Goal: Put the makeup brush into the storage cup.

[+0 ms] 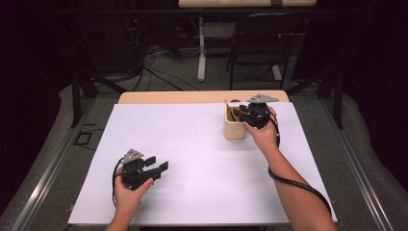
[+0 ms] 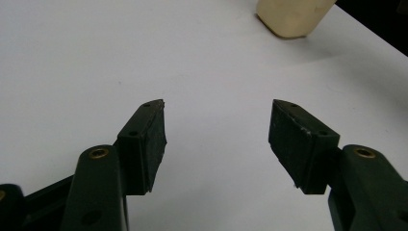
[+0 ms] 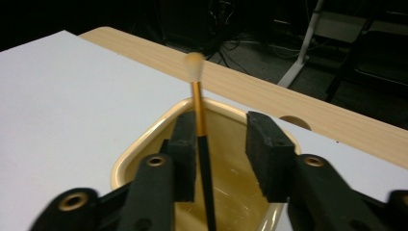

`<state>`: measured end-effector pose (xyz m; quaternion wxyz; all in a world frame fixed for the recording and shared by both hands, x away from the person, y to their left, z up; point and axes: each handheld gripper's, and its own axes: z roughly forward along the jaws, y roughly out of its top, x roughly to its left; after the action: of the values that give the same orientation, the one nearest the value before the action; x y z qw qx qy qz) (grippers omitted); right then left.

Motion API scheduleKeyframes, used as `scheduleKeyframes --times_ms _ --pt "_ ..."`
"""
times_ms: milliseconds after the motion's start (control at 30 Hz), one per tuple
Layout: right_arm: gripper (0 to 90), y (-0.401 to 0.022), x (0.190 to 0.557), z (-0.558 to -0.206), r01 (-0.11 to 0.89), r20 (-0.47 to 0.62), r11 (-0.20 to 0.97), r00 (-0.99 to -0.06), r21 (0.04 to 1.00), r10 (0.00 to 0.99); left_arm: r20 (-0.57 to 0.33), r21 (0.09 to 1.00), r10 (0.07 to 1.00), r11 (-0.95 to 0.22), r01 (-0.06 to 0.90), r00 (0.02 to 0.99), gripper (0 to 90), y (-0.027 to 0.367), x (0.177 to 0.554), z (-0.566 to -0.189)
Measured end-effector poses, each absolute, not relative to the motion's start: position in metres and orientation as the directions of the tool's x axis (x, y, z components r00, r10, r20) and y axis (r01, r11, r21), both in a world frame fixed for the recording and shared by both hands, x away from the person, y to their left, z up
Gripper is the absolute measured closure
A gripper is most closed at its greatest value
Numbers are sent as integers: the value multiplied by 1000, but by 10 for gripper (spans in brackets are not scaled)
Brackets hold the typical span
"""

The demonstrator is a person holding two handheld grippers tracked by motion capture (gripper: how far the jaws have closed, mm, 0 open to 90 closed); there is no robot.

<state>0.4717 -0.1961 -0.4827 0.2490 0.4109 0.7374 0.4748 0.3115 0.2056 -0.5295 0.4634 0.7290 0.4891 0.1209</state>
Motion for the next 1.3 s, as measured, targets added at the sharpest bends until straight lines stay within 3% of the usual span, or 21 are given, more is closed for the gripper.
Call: scheduleKeyframes --times_ms 433,1300 --pt "371 -198 470 -479 356 18 200 -525 913 851 -277 795 828 -87 600 488 382 206 311 -529" --pt "348 -195 444 -467 361 16 215 -542 907 840 -278 797 822 -92 597 498 382 207 313 -528"
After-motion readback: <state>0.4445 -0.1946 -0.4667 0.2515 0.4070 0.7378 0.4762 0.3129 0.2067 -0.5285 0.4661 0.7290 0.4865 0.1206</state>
